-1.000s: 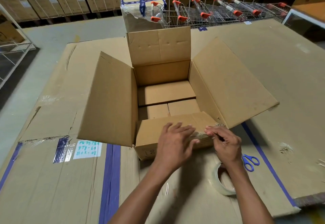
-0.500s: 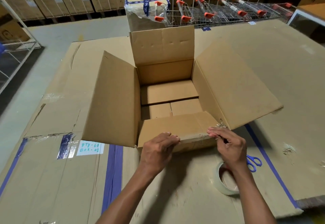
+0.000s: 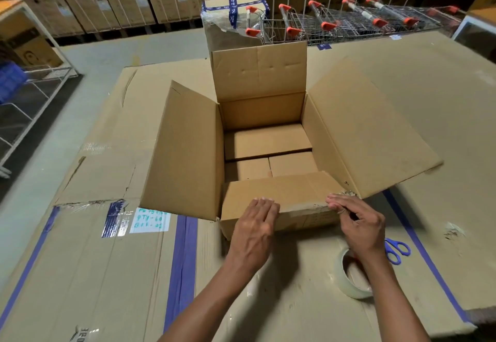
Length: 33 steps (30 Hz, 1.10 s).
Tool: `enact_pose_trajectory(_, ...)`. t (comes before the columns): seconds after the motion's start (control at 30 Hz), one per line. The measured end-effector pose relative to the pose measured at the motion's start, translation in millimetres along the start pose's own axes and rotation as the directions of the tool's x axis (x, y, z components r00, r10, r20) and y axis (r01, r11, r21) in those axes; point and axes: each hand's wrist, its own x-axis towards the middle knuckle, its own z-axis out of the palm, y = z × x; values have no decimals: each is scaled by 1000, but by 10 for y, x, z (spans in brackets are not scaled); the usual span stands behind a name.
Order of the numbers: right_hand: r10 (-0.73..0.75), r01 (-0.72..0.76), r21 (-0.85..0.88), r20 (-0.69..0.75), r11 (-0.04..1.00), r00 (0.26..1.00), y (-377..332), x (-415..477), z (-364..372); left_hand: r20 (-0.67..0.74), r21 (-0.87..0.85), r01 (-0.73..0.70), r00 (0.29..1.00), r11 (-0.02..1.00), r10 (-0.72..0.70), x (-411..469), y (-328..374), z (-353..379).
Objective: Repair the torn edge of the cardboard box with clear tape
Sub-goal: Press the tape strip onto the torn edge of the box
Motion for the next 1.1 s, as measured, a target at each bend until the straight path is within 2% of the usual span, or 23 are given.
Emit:
enact_pose_trajectory(0.17, 5, -5, -6, -2, 1000, 1000, 6, 8, -16, 17, 6, 138, 990, 990, -138, 180, 91, -137)
enact_pose_trajectory(0.27, 11, -11, 1, -2, 1000, 1000, -13, 4, -31, -36, 39, 121, 992, 992, -120, 173, 77, -140)
enact_pose_trajectory(0.4, -1, 1, 37, -6, 999, 1000, -107, 32, -60, -111, -2, 113, 987, 994, -113, 131, -46, -131)
enact_pose_trajectory(0.53, 14, -10, -74, 52, 997, 999, 49, 78, -321, -166, 14, 109, 980, 994, -106, 115, -114, -152)
enact_pose_trajectory(0.63, 29, -10, -136, 145, 991, 989, 151, 111, -463, -167, 19, 97, 982, 995, -92, 92, -83, -133)
enact_pose_trajectory(0.7, 31, -1, -194, 153, 981, 988, 146, 103, -452, -166, 30, 83, 983, 996, -77, 99, -54, -124)
enact_pose_trajectory(0.97, -5, -8, -100, -125, 995, 992, 109, 98, -272, -148, 58, 114, 984, 992, -104, 118, -37, -118)
enact_pose_trajectory(1.1, 112, -106, 42, -190, 993, 975, 93, 99, -285, -148, 53, 124, 982, 991, -115, 111, -34, -108)
